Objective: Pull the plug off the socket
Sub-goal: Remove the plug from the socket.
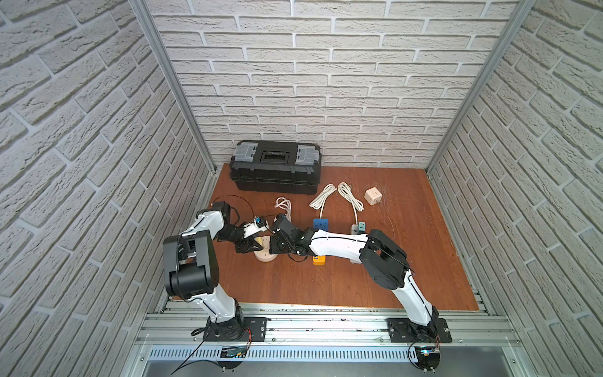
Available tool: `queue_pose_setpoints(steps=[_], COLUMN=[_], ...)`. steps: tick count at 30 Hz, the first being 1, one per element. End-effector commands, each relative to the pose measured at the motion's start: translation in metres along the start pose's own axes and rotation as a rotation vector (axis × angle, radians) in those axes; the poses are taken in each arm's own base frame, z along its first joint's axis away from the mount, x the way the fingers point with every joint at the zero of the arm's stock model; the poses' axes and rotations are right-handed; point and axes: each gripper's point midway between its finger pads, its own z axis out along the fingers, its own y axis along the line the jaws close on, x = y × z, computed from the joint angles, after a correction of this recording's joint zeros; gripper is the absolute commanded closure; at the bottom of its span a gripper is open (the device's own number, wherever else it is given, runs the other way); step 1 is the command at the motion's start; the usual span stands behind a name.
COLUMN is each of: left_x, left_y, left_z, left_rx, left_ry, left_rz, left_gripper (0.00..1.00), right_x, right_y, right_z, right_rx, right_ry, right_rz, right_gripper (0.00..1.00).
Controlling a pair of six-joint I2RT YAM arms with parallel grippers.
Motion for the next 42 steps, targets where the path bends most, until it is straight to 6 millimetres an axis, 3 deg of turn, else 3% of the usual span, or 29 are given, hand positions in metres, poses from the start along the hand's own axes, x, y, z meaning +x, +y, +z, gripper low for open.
queue_pose_setpoints(steps=[1,8,14,30,37,42], left_x=[-0.017,-0.004,-0.007,-0.039,-0.038,-0.049], left_y=[-0.011,-0.006,-0.008,-0.017,-0.010,-0.010], left_z=[-0.010,0.001,0.000,-0.032,-0.043,-0.060], left_rx=[0.031,-0.175,-0.284,-0.067,-0.079,-0.063], left_ry=[-0.073,0.014,0.015,-0.118,-0.124,-0.201], left_rz=[-0.062,0.132,0.248,-0.051,-0.189,-0.295], left_gripper=[1.00,1.00,1.00,1.00,1.00,1.00], right_x=[0.092,0.092,0.092,0.083,0.053,0.024], right_y=[-0.120,-0.122,-0.122,-0.109,-0.067,-0.026], right_z=[0.021,0.021,0.023,0.022,0.010,-0.005], right_rx=[0.404,0.414,0.415,0.365,0.206,0.078], right_ry=[0.274,0.274,0.274,0.254,0.170,0.085], right_rz=[-0.028,-0.032,-0.030,-0.055,-0.138,-0.237], right_gripper=[0.97,0.98,0.97,0.97,0.94,0.83])
